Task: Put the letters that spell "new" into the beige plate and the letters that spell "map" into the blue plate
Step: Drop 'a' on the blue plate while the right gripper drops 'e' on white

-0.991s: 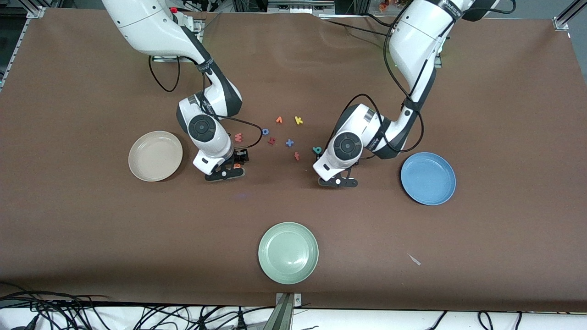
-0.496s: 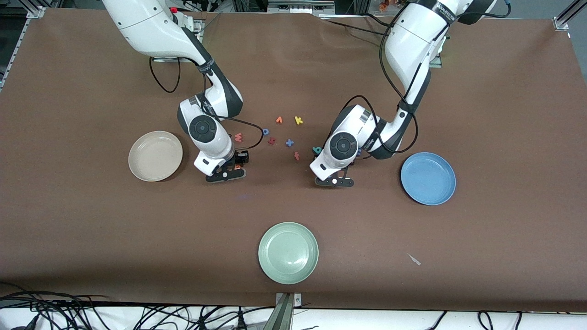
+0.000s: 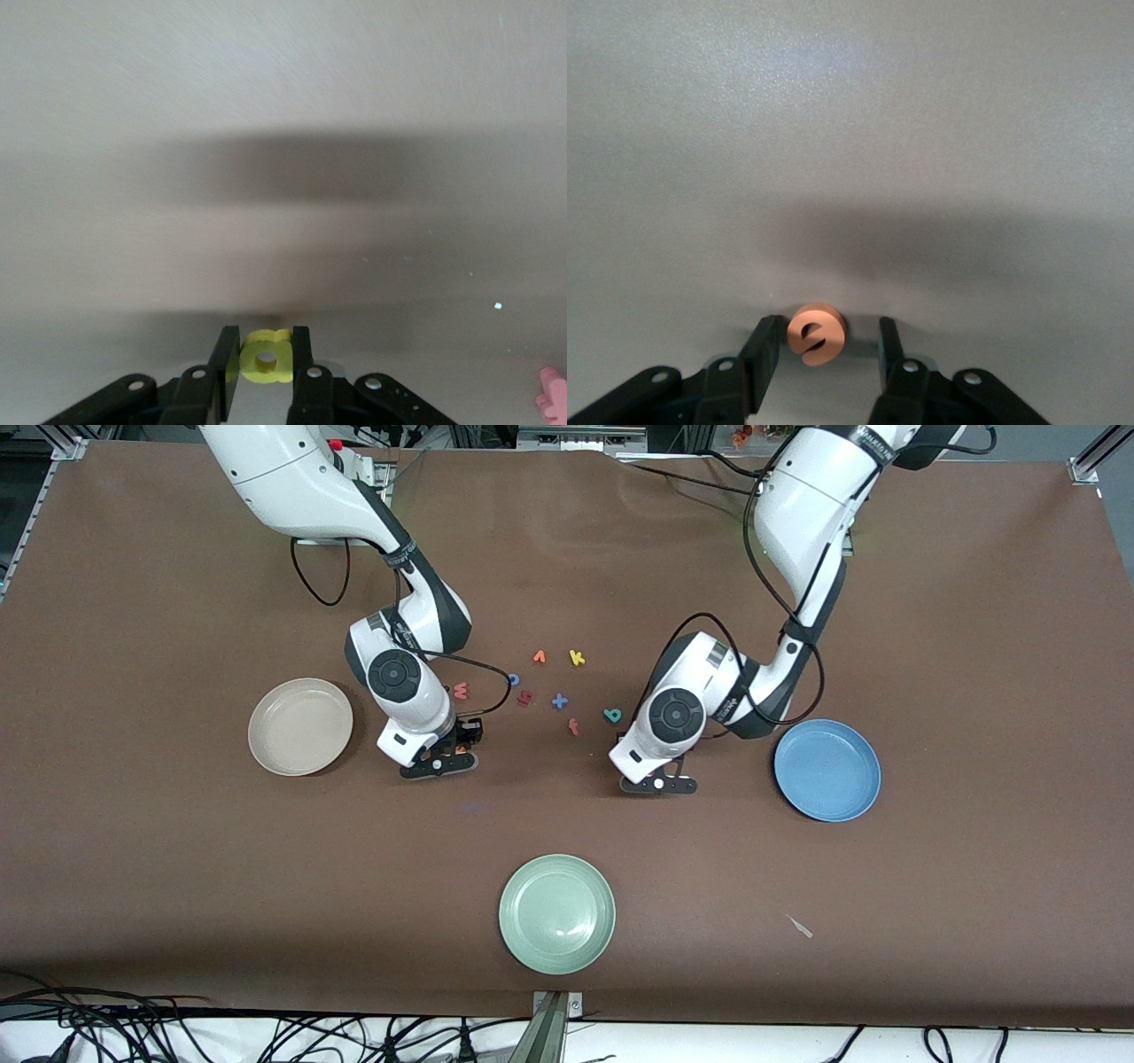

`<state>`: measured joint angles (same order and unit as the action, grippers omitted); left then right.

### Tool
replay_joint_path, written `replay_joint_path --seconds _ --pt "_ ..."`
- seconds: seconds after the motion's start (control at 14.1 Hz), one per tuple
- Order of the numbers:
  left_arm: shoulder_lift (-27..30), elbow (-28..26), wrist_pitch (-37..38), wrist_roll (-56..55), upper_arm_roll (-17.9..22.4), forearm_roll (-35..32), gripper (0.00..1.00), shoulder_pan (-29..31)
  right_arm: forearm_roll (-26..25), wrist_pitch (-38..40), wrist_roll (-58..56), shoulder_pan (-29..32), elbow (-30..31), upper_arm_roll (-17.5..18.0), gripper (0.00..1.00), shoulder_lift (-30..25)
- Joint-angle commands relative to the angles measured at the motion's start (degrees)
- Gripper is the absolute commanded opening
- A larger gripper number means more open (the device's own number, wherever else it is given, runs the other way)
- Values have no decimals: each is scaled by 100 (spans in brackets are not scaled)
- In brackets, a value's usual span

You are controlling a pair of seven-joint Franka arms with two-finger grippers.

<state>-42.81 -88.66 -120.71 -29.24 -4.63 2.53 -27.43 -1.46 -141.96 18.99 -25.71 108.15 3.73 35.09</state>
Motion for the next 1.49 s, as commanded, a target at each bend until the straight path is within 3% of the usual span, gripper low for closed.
replay_joint_path --seconds 0.0,0.21,0.42,0.71,0.78,0.85,0.92,1.13,1.42 --pt "483 -46 494 276 -11 -243 0 351 14 -51 8 -65 -137 -12 39 121" --pt "659 -90 1257 1329 -11 -779 0 833 23 -95 8 -92 -137 -12 32 148" --pt "659 -160 1436 2060 -11 -1314 1 1300 23 -78 -70 -92 -172 -21 19 113" --pt "572 -239 1366 3063 -38 -1483 10 2012 41 1167 -482 118 -593 -56 10 -202" --pt "485 -239 1287 3099 -38 -1483 21 2091 41 1396 -736 215 -585 -82 10 -352" --pt "458 -248 1208 3099 -38 -1475 78 2101 50 1590 -1052 303 -489 -117 10 -519" --pt "440 -240 1207 3099 -38 -1448 100 2101 50 1575 -1386 339 -262 -274 10 -686" --pt "527 -152 1295 3029 -116 -1404 100 2022 41 1076 -2204 339 659 -722 10 -1265" --pt "686 -169 1436 2539 -748 -1212 100 1969 41 704 -3347 339 1576 -1478 10 -1777"
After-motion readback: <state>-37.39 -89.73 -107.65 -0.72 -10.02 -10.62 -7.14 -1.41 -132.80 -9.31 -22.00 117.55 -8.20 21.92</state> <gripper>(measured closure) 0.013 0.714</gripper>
